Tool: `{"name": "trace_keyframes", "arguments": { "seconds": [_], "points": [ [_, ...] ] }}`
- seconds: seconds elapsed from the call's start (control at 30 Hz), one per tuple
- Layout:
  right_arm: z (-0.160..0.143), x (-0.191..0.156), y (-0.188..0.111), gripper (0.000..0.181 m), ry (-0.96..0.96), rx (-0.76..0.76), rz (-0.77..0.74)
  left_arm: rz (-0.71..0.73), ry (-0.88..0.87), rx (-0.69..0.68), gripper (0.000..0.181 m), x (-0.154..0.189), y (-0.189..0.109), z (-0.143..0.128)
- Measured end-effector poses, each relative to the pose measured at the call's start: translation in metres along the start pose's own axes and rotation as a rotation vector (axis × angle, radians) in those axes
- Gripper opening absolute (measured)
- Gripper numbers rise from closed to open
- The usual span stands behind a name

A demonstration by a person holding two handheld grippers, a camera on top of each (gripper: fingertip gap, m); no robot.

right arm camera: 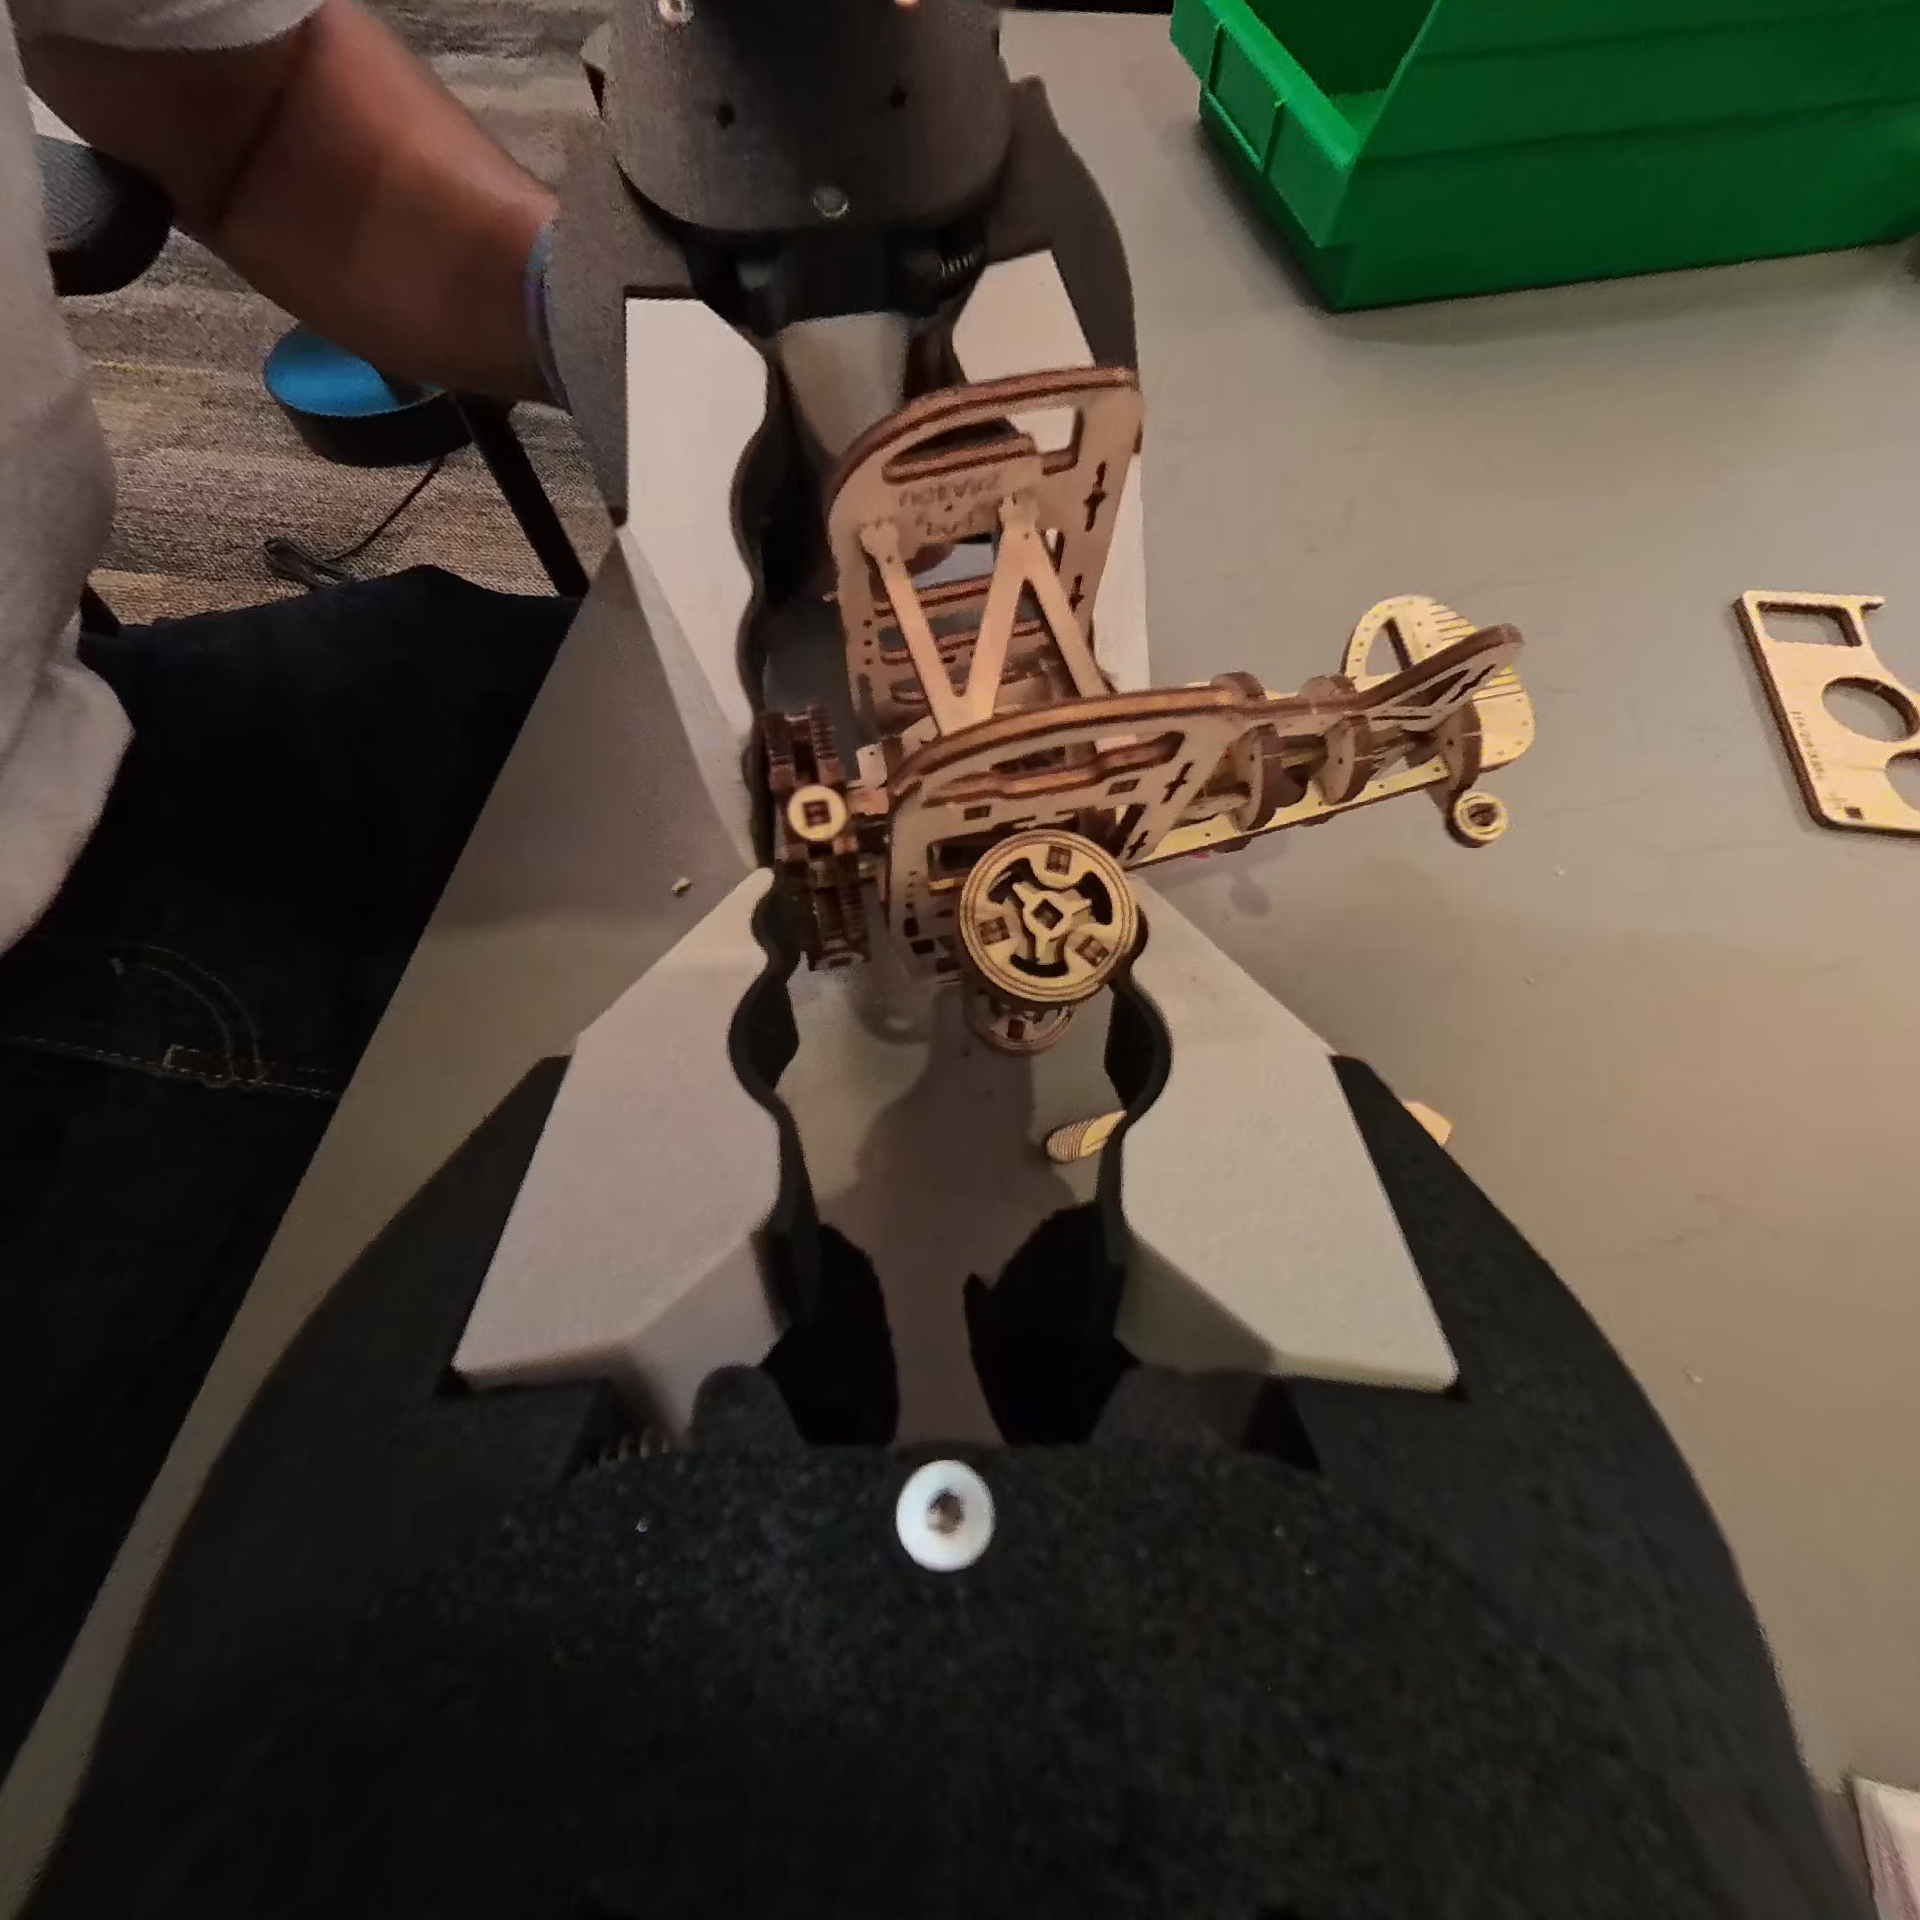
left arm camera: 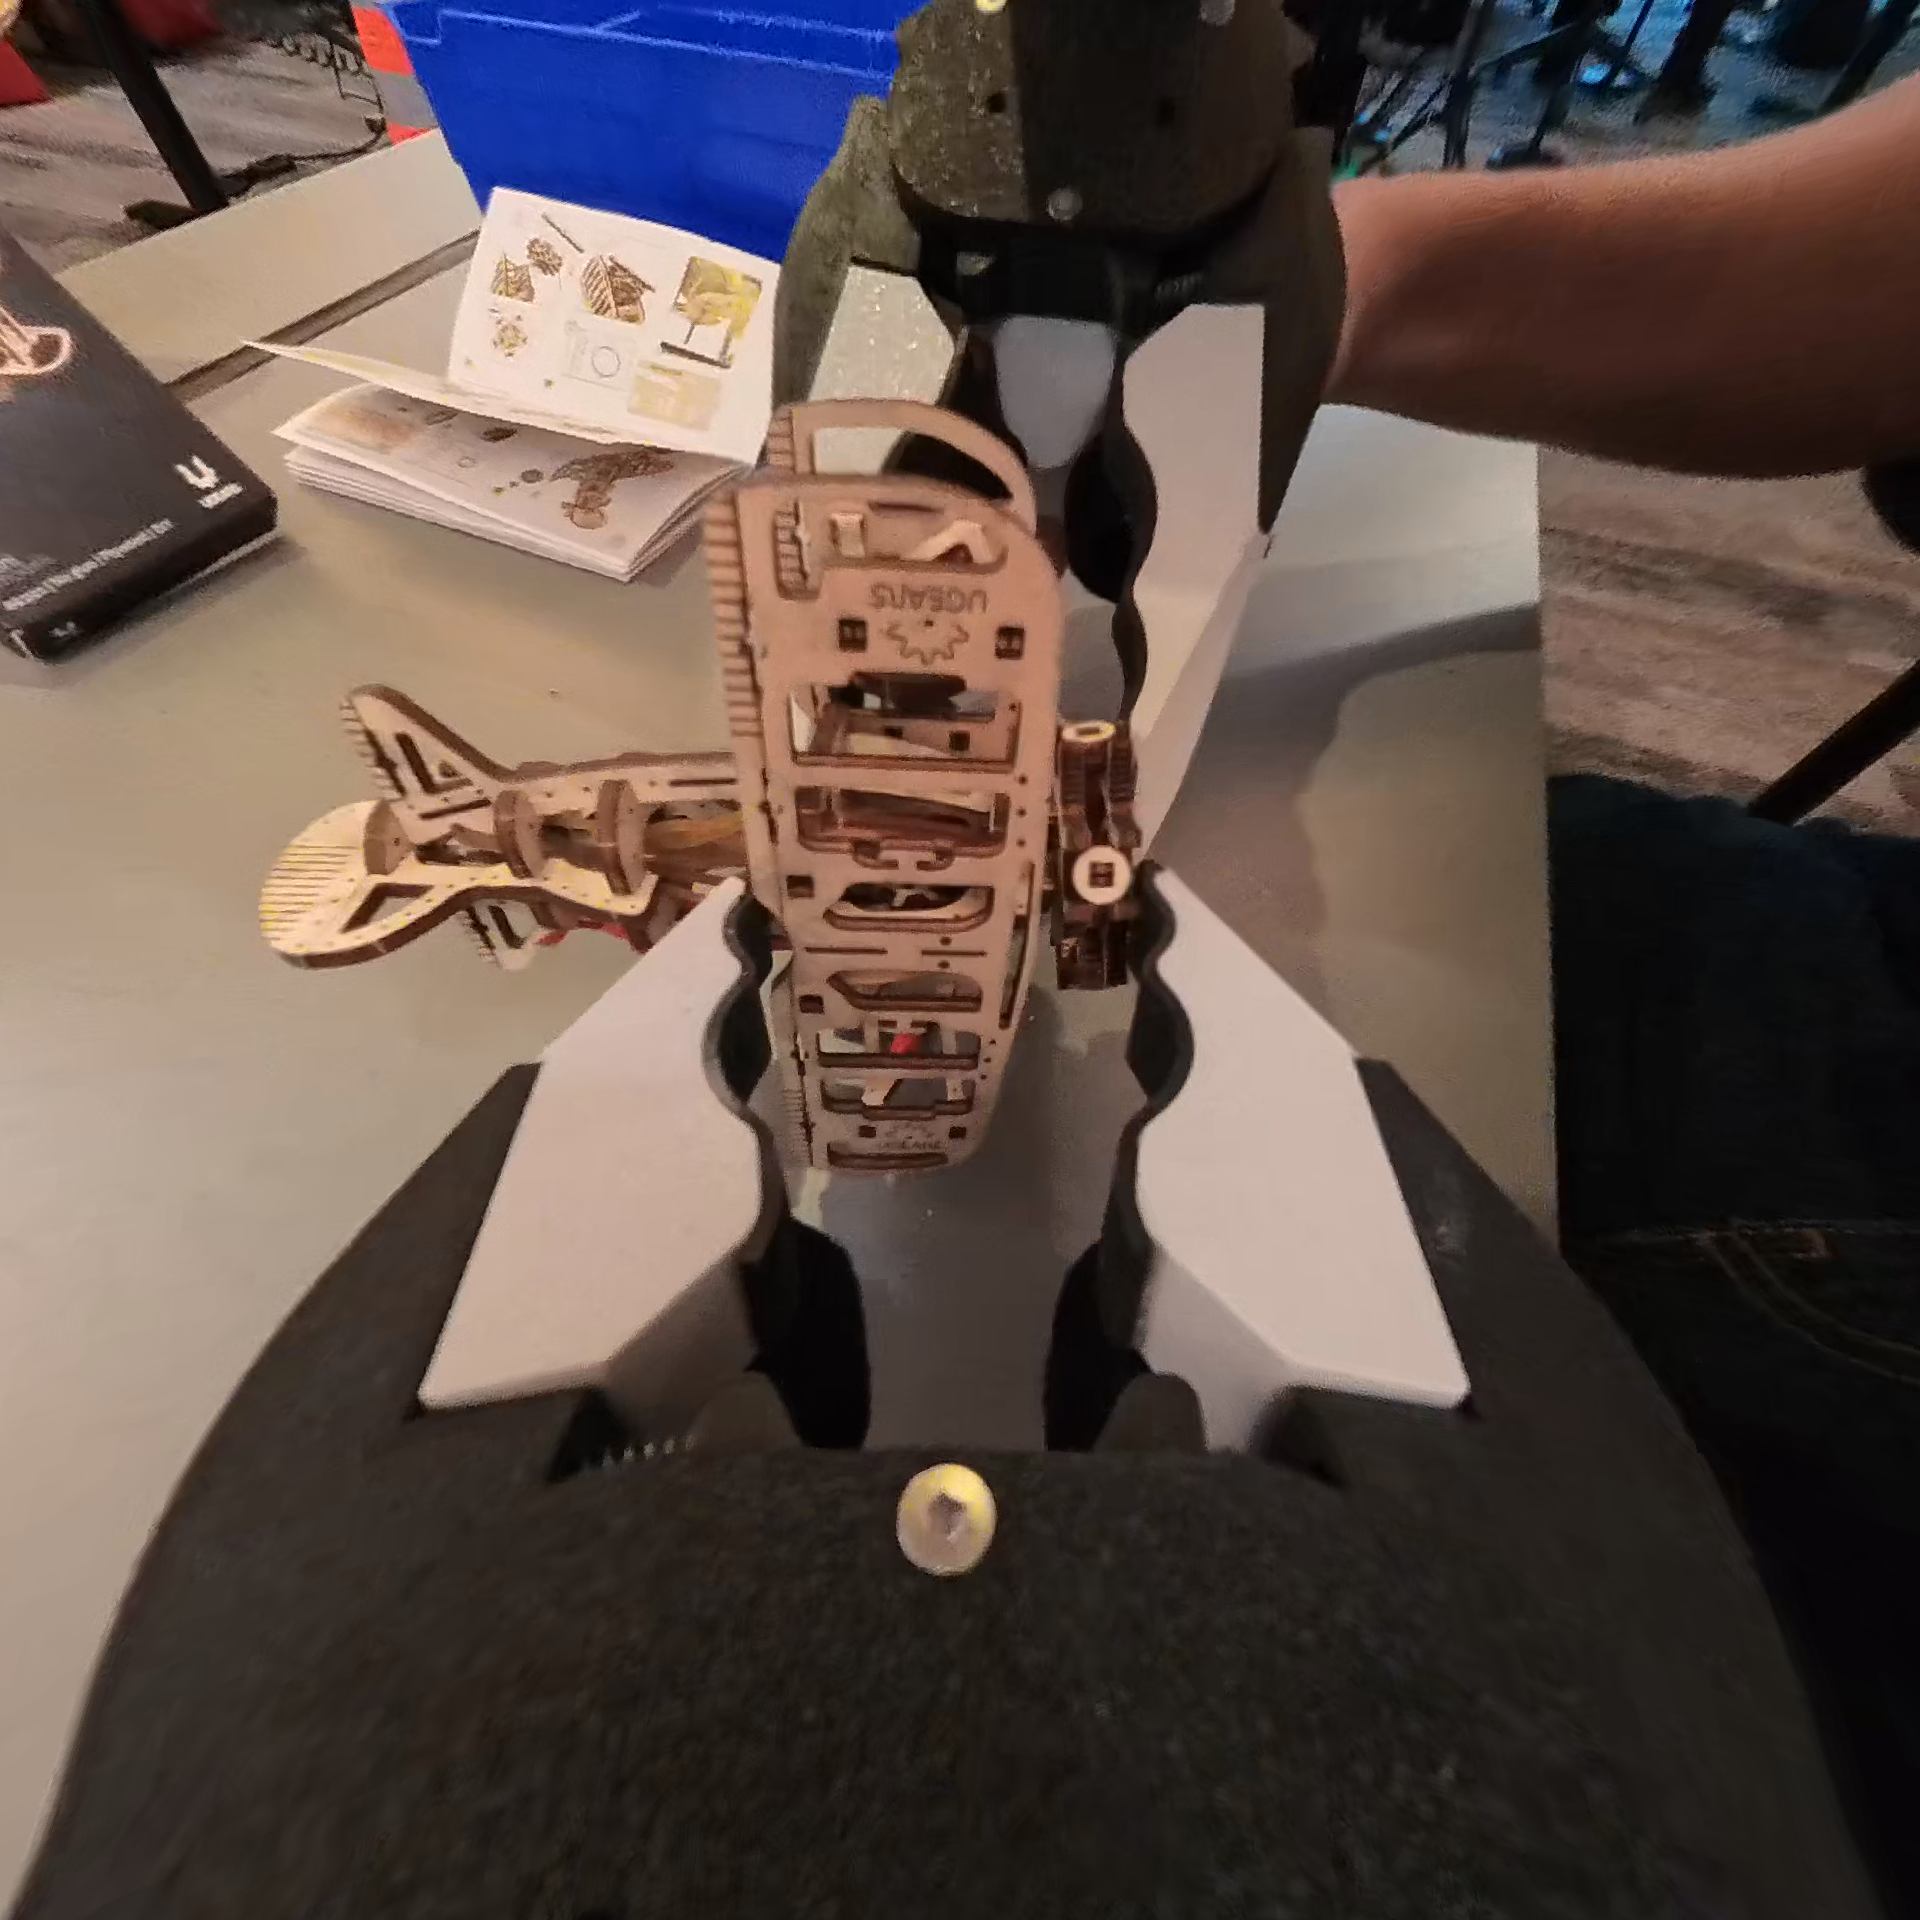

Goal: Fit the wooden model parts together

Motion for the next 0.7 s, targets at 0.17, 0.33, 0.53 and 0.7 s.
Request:
{"name": "trace_keyframes", "arguments": {
  "seconds": [0.17, 0.33, 0.53, 0.7],
  "points": [
    [0.0006, -0.0002, -0.0007, 0.057, -0.006, 0.021, 0.004, 0.02, 0.057, 0.005, 0.066, -0.0011, -0.0006, 0.0006],
    [0.0019, -0.0008, -0.002, 0.057, 0.021, 0.02, -0.003, 0.001, 0.031, 0.043, 0.065, -0.0007, -0.0011, 0.0023],
    [0.0004, -0.0021, -0.0018, 0.058, 0.092, 0.015, 0.016, -0.047, -0.071, 0.05, 0.065, 0.0017, 0.0, 0.0],
    [-0.0004, -0.0063, -0.0034, 0.057, 0.091, 0.0, 0.038, -0.03, -0.093, 0.055, 0.064, 0.007, 0.0008, 0.0003]
  ]
}}
Point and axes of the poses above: each gripper's, where its closed fingertips meet, y out along the fingers, z out of its top, x = y × z across the jaws, the point moved 3 cm from there along -y, back along the fingers, and after that the axes turned 5 degrees about x, right-handed, at the moved point
